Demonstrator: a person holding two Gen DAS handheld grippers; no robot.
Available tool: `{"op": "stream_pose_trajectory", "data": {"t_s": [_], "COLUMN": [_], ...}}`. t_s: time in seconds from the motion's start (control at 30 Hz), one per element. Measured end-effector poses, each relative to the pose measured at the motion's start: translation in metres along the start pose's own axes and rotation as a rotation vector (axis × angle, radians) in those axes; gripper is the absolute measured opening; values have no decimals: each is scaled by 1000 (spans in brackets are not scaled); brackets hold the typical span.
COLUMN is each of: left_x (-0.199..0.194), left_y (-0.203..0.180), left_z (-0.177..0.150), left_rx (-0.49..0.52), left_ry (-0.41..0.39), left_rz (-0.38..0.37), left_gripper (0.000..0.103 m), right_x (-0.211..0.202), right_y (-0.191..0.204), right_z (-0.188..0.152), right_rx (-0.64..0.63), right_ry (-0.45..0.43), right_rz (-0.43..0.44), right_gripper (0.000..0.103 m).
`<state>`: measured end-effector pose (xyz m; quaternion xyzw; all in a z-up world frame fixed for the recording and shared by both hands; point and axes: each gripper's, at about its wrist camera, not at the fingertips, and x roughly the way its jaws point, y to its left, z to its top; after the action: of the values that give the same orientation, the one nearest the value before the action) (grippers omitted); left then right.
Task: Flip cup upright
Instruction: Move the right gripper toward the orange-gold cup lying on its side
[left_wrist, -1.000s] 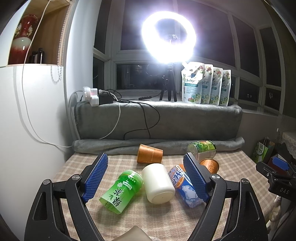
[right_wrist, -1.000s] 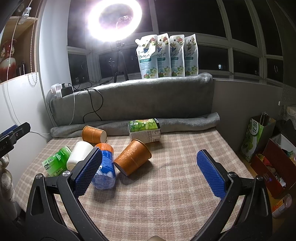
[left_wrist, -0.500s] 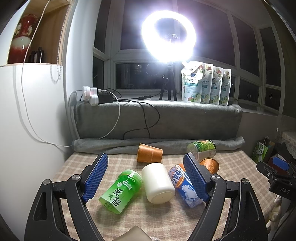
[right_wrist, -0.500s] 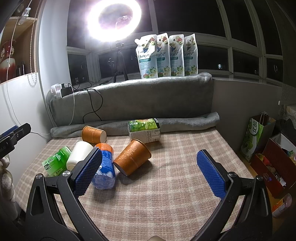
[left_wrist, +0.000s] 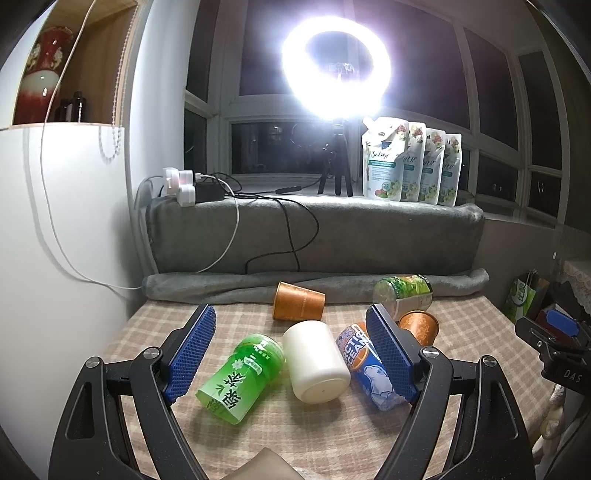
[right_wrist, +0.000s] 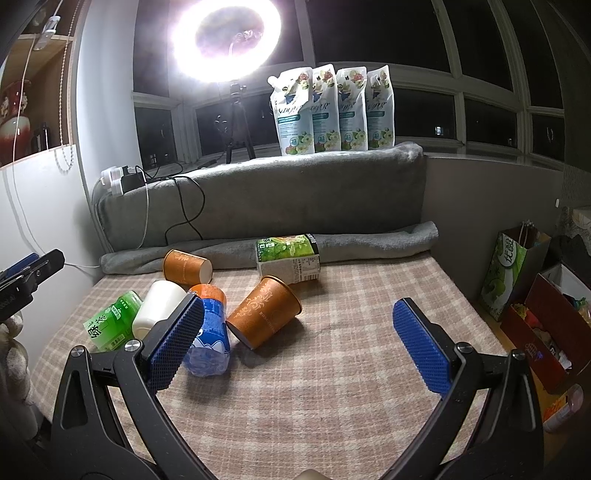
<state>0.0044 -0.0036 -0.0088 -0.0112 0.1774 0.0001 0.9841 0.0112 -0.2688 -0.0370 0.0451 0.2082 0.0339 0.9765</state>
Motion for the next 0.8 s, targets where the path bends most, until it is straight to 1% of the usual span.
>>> {"op": "stream_pose_trajectory", "data": {"t_s": [0.53, 0.7, 0.8], "left_x": [11, 17, 22], "left_y": [10, 18, 25], "left_z": [-4, -6, -12], "left_rx": [-3, -7, -4], "left_ry": [41, 83, 120], "left_rz": [-10, -32, -34], "left_gripper": [84, 84, 83], "right_x": [14, 22, 29], "right_y": [8, 13, 16], "right_z": [-4, -4, 0], "right_rx": [-2, -22, -34], "right_ry": [38, 62, 78], "right_rz": [16, 46, 82], "right_gripper": [103, 103, 103]}}
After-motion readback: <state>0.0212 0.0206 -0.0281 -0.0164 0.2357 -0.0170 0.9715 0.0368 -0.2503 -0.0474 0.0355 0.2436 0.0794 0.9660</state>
